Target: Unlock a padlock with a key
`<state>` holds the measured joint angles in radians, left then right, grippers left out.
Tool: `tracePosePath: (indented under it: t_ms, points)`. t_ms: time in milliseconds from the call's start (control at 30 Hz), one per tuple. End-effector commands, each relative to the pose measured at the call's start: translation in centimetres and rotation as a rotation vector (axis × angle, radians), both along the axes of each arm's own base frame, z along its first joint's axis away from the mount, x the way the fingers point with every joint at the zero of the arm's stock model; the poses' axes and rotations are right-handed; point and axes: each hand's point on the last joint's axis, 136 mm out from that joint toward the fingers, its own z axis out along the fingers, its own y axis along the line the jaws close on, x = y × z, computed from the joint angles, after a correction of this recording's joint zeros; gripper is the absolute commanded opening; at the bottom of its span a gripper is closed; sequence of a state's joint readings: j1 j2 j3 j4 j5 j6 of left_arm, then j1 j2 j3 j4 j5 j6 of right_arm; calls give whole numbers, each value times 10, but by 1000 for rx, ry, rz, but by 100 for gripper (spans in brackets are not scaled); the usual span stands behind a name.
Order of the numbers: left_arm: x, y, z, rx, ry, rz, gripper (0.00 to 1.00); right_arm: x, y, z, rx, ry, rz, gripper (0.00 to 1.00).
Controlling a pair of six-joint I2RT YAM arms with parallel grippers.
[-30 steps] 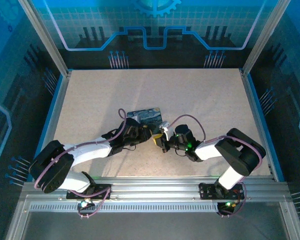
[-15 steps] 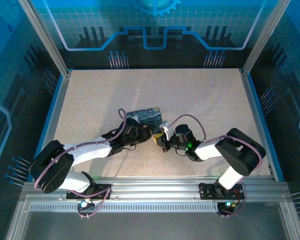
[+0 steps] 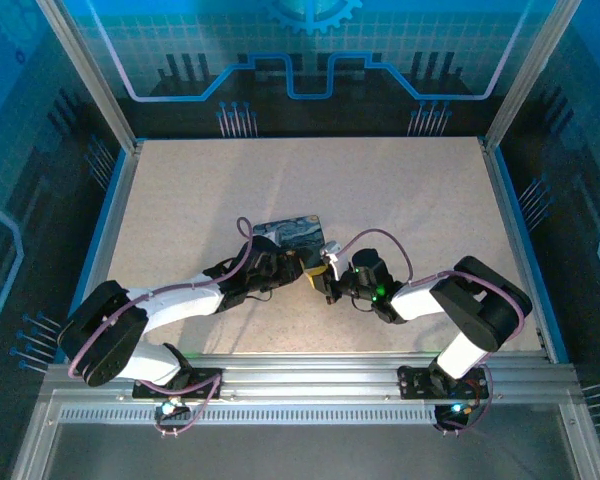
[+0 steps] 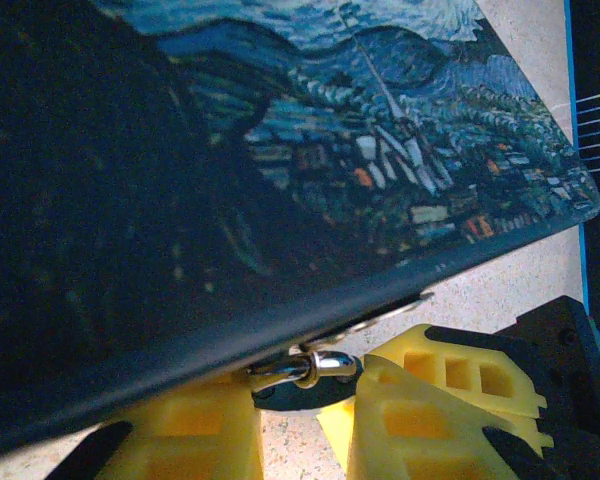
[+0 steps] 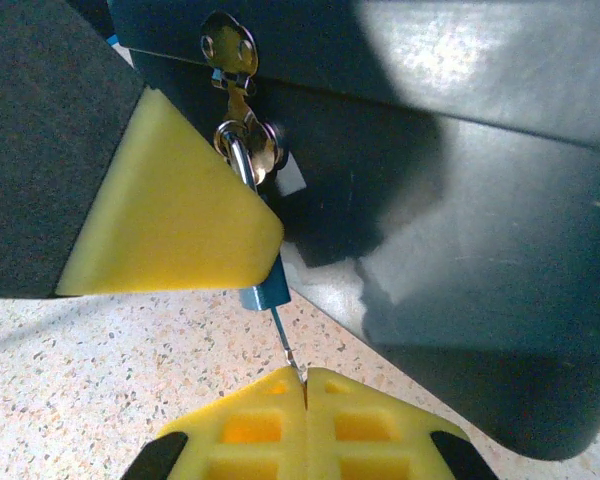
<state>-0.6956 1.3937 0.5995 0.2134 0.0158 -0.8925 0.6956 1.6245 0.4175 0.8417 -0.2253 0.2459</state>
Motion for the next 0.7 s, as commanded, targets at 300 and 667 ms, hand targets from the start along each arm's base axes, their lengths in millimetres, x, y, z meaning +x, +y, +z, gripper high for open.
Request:
tracePosePath:
  t_ms: [300, 667]
  points:
    - [-1, -14, 23, -52, -38, -58, 20, 20, 1, 25, 55, -81, -35, 0]
    - [-2, -16, 22, -48, -33, -75, 20, 26, 9, 38, 65, -107, -4, 0]
